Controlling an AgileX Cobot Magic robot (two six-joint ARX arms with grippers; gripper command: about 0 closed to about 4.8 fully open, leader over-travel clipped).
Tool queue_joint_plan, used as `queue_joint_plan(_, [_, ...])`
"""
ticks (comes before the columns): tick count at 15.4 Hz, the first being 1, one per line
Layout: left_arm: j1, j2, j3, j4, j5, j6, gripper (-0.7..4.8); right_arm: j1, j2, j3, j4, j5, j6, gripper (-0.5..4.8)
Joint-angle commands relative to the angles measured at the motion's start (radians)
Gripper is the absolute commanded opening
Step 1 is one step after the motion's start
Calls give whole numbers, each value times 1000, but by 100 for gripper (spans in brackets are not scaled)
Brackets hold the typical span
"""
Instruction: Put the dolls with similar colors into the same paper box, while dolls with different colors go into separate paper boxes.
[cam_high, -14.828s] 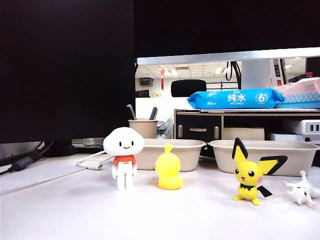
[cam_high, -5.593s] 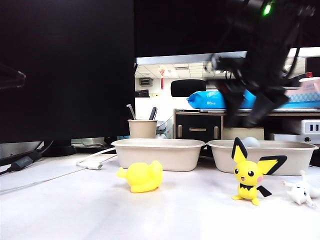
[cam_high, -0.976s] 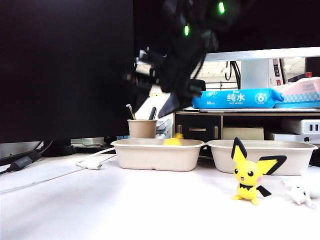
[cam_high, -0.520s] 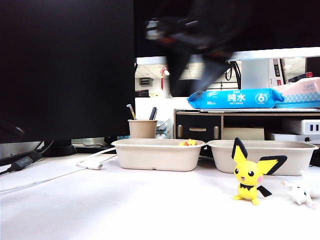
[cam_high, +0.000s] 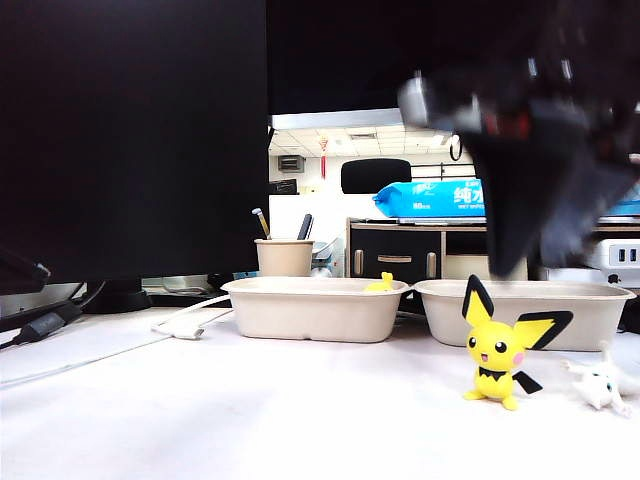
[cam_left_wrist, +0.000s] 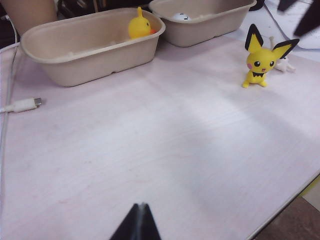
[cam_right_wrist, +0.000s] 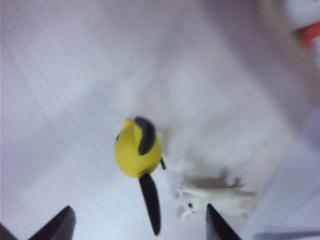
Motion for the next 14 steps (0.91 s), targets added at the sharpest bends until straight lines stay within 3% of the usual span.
queue_joint_plan(1, [1,26,1,13,0,0,-5,0,16,-25,82,-6,-3,338])
queue_joint_plan(11, [1,79,1,12,0,0,-5,1,199,-26,148,-28,-6,336])
queue_joint_plan(13, [1,79,1,12,0,0,-5,1,209,-27,147,-27,-6,308])
queue_joint_plan(14, [1,79,1,12,0,0,-5,0,209,-27,143,-24,-6,262])
